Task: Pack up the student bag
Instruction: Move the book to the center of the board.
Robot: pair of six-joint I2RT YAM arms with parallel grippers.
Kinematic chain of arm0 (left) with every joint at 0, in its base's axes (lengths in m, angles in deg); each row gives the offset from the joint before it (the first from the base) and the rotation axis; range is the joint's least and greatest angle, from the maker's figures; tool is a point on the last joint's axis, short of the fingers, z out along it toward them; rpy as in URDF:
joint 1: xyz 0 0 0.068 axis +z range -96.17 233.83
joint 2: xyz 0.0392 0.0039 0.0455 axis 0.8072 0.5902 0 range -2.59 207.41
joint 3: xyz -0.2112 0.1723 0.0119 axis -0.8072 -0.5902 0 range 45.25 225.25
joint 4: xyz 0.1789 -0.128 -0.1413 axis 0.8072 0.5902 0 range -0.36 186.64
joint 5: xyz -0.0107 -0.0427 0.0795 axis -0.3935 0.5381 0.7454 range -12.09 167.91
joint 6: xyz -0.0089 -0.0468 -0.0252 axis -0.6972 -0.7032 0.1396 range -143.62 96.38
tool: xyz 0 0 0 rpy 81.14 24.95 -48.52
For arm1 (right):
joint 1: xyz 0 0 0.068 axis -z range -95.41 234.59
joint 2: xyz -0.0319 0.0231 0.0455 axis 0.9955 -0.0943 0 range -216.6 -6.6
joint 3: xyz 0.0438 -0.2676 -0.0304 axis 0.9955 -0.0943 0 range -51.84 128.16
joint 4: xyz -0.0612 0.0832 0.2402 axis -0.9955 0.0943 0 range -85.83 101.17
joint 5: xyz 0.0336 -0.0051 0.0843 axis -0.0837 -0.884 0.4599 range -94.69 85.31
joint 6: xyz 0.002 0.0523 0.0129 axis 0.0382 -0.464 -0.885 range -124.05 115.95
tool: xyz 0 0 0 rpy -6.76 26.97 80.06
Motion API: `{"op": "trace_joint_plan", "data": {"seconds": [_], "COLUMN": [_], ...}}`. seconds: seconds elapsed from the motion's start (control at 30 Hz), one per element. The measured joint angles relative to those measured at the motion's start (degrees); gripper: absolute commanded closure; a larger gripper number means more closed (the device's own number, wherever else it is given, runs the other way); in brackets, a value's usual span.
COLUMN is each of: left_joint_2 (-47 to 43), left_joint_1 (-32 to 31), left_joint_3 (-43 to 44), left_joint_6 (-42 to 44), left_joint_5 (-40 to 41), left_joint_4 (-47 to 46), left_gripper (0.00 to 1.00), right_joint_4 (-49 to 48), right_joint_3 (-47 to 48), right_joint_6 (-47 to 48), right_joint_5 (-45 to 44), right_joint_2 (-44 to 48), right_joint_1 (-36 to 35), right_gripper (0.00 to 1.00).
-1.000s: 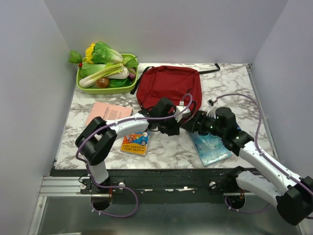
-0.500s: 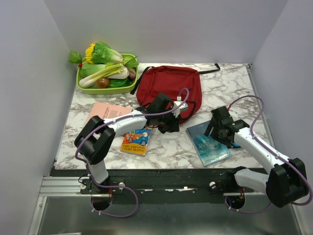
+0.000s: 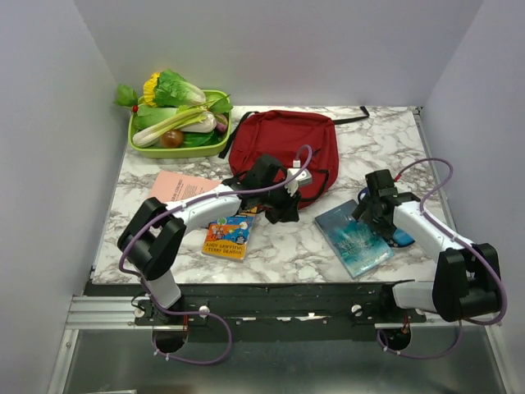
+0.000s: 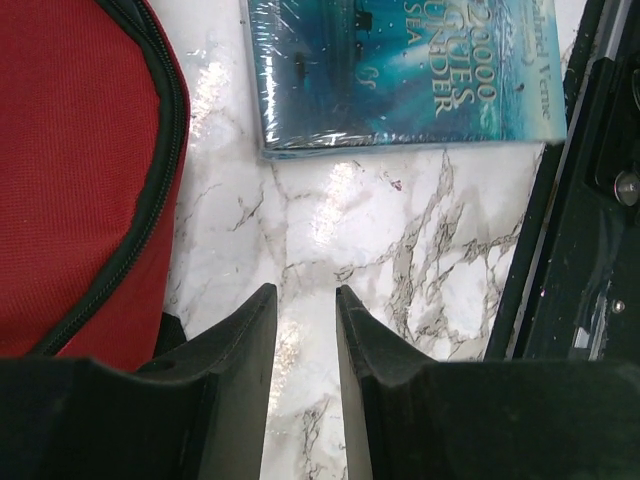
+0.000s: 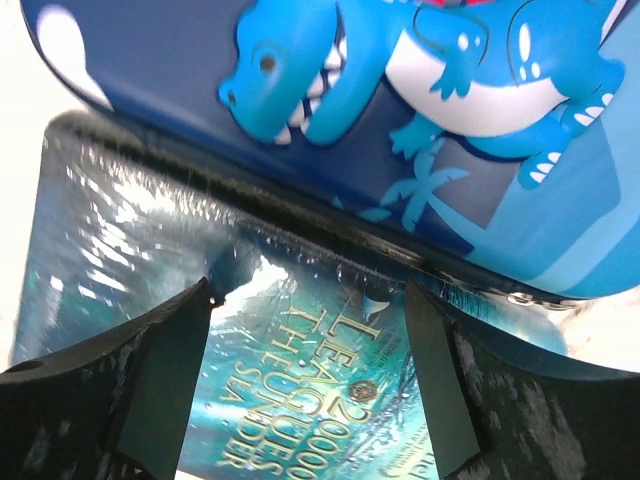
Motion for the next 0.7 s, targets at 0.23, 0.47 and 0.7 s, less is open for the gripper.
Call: {"op": "trace_joint_plan", "data": {"seconds": [0.23, 0.47, 0.7], "left_joint_2": [-0.4, -0.4, -0.4], "left_joint_1": [1.1, 1.1, 1.1], "left_joint_3": [-0.2, -0.2, -0.2], "left_joint_6": [0.0, 0.2, 0.6], "left_joint_5": [-1.0, -1.4, -1.5], "left_joint_4": [0.1, 0.4, 0.9], "left_gripper": [0.62, 0.62, 0.62], "right_joint_4": [-5.3, -6.1, -8.8], "right_joint_3": [0.3, -0.2, -4.6], "right_joint_6": [1.8, 2.0, -1.3], "right_joint_5": [0.9, 1.9, 8.2], "right_joint_2": [-1.4, -1.2, 5.2], "right_joint_1": [5.9, 6.1, 3.2], "right_gripper": [0.14, 0.19, 0.19]}}
